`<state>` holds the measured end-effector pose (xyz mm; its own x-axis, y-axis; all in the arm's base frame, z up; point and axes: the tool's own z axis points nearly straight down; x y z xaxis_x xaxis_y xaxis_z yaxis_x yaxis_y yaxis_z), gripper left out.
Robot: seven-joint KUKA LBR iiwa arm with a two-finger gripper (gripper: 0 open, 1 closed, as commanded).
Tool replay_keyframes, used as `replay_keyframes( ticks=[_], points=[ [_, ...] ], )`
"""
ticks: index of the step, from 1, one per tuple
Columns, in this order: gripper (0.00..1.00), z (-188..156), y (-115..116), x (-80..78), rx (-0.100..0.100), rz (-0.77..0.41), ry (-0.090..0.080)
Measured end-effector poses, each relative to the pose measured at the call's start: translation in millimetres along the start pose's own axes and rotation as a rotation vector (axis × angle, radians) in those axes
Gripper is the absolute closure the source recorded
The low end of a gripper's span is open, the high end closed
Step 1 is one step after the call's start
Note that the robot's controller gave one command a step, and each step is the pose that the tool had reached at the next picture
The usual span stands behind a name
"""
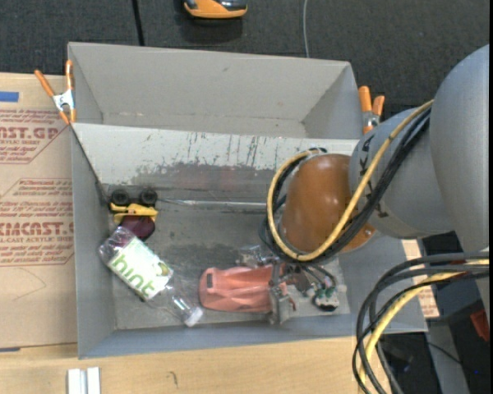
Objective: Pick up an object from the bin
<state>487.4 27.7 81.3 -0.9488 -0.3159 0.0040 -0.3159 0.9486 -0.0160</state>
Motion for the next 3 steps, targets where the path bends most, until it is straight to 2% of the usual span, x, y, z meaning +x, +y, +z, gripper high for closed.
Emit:
replay_keyframes(
  ticks=[2,3],
  points=[
    [1.00,-7.3,2.9,0.9,-0.010,-0.001,-0.005],
    [1.00,-19.3,4.4,2.4,-0.016,-0.003,0.002]
  ],
)
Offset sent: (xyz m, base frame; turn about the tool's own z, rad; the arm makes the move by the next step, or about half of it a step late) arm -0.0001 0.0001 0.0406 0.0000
